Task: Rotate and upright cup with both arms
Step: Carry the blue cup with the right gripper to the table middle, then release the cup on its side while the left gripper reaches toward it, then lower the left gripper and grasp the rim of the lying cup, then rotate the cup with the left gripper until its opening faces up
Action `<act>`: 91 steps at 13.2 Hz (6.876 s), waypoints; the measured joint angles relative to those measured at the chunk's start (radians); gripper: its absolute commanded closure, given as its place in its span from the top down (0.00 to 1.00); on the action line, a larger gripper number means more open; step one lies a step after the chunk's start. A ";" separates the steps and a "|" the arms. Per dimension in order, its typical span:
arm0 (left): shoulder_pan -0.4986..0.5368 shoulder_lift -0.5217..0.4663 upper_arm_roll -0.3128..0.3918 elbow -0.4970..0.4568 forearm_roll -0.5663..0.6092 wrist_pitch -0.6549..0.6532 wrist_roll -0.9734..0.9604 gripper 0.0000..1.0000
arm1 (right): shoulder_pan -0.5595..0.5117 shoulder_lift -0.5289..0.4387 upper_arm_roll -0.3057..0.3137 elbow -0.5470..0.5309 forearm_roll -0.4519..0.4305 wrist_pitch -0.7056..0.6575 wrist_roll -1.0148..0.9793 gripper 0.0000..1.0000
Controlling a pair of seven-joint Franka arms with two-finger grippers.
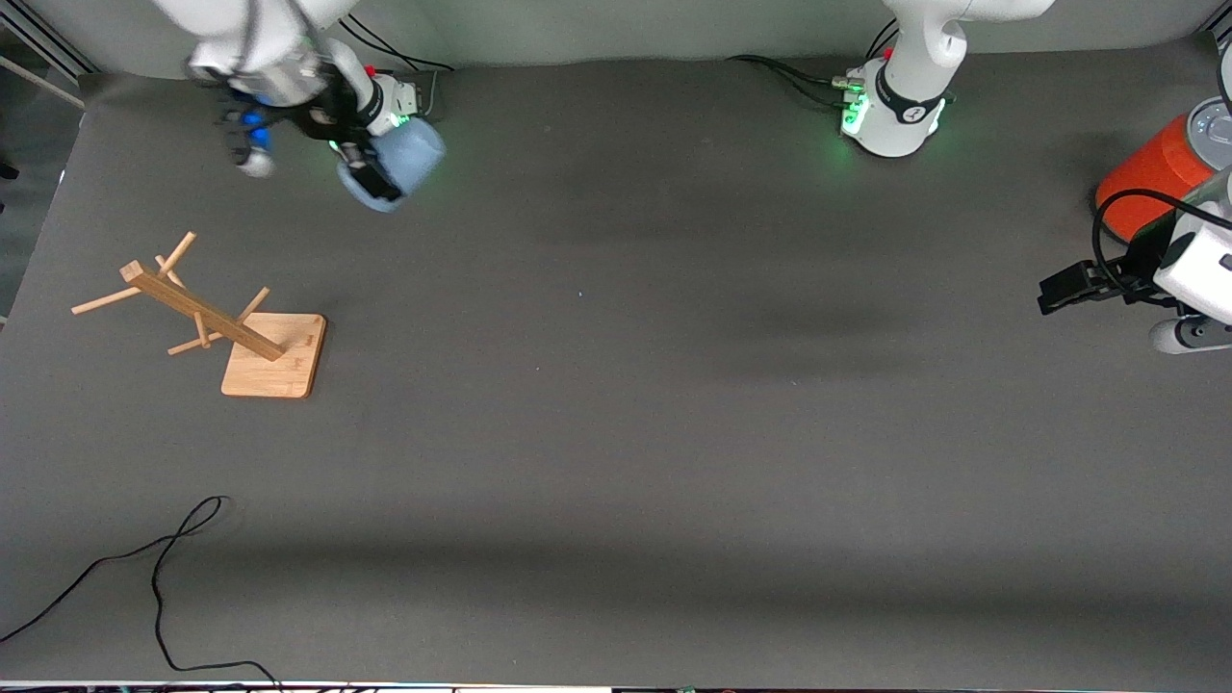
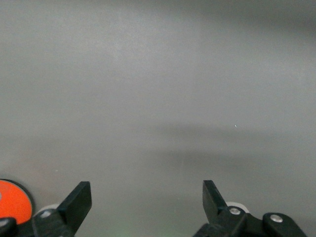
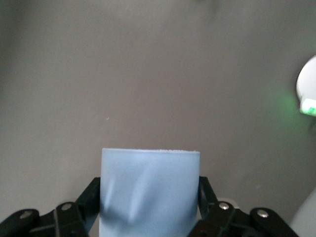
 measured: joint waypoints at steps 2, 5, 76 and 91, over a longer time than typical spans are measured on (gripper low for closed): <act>0.000 0.000 0.000 0.000 0.000 0.000 0.000 1.00 | 0.074 0.201 0.001 0.182 0.008 0.010 0.116 0.28; 0.000 0.000 0.000 0.000 -0.001 0.000 0.000 1.00 | 0.157 0.497 0.002 0.452 0.012 0.015 0.289 0.28; -0.540 0.826 -0.385 0.418 0.570 0.094 -0.557 0.99 | -0.741 0.308 0.110 0.423 -0.009 -0.031 -1.783 1.00; -0.541 0.840 -0.384 0.385 0.567 0.040 -0.368 0.00 | -0.720 0.305 0.094 0.424 -0.010 -0.031 -1.790 1.00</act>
